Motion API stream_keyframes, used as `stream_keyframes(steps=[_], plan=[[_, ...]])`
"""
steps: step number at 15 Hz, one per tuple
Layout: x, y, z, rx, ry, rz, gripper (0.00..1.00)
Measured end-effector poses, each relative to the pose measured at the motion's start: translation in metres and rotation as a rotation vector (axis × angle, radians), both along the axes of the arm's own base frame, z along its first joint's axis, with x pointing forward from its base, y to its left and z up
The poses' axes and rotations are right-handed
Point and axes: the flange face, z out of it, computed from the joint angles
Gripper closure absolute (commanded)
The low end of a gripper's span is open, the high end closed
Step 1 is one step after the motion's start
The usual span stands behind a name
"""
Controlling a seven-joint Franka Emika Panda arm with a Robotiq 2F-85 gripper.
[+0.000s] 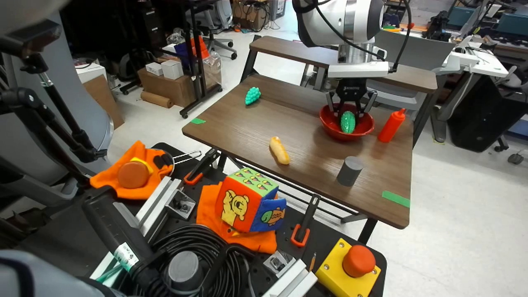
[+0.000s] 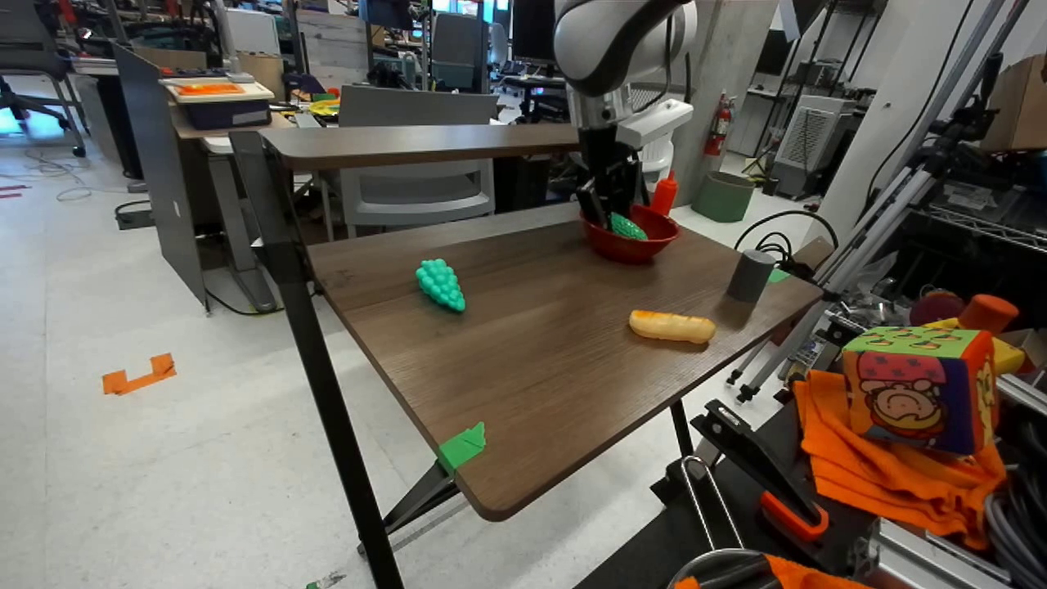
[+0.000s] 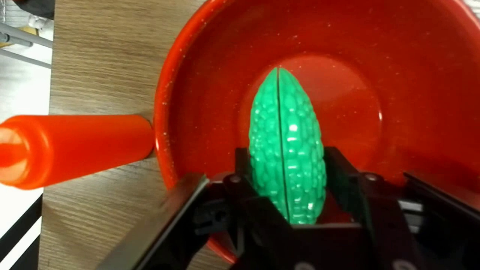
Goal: Put the green object in the red bowl
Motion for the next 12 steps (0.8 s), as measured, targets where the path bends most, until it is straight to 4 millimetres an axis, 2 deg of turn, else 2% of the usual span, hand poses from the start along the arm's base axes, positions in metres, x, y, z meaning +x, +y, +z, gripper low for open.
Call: stream_keyframes(steps=[2,3,6,10,12], plan=[[-0.001,-0.002,0.003,0.004,-0.001,0.008,0.01],[-0.002,-0.004,0.006,0.007,0.0,0.016,0.0],[-0.016,-0.019,0.031,0.033,0.007,0.046,0.0],[-0.049,-0.047,0.075,0.142,0.039,0.064,0.0],[-0.056,-0.05,0.081,0.153,0.045,0.065,0.0]])
